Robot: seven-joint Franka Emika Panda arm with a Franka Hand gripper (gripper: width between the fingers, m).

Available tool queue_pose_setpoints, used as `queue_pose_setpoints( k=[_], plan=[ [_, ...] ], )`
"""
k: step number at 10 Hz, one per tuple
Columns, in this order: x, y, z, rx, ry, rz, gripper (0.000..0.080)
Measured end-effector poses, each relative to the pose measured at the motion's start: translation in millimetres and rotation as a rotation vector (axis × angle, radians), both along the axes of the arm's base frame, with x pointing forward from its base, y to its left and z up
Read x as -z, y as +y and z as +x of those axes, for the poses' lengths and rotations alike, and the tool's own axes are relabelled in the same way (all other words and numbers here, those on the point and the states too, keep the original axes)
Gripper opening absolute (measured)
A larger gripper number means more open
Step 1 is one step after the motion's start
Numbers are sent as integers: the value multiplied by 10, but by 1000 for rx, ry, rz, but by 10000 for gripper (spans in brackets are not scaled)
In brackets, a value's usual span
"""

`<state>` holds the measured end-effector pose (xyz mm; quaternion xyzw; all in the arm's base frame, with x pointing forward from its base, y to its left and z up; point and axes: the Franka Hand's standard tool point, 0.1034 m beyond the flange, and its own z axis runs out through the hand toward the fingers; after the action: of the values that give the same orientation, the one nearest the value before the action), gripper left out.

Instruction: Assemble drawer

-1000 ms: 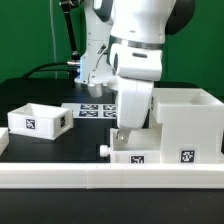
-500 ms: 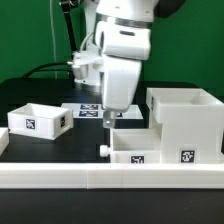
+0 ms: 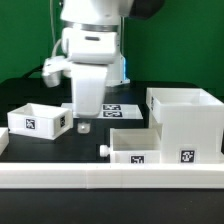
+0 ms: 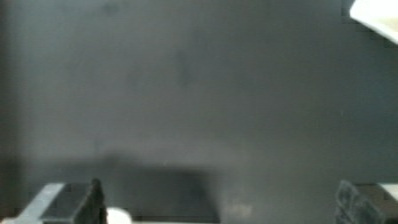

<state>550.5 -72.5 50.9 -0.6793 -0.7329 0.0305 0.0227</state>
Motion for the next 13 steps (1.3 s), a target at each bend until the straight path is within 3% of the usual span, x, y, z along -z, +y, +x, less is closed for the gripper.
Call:
queue_pose_setpoints(
  k=[4,10,13],
  plan=[
    [259,0,26,-42,44,131,649],
    [306,530,227,-21,28,128,649],
    [299,572,254,-24,25,122,649]
  ],
)
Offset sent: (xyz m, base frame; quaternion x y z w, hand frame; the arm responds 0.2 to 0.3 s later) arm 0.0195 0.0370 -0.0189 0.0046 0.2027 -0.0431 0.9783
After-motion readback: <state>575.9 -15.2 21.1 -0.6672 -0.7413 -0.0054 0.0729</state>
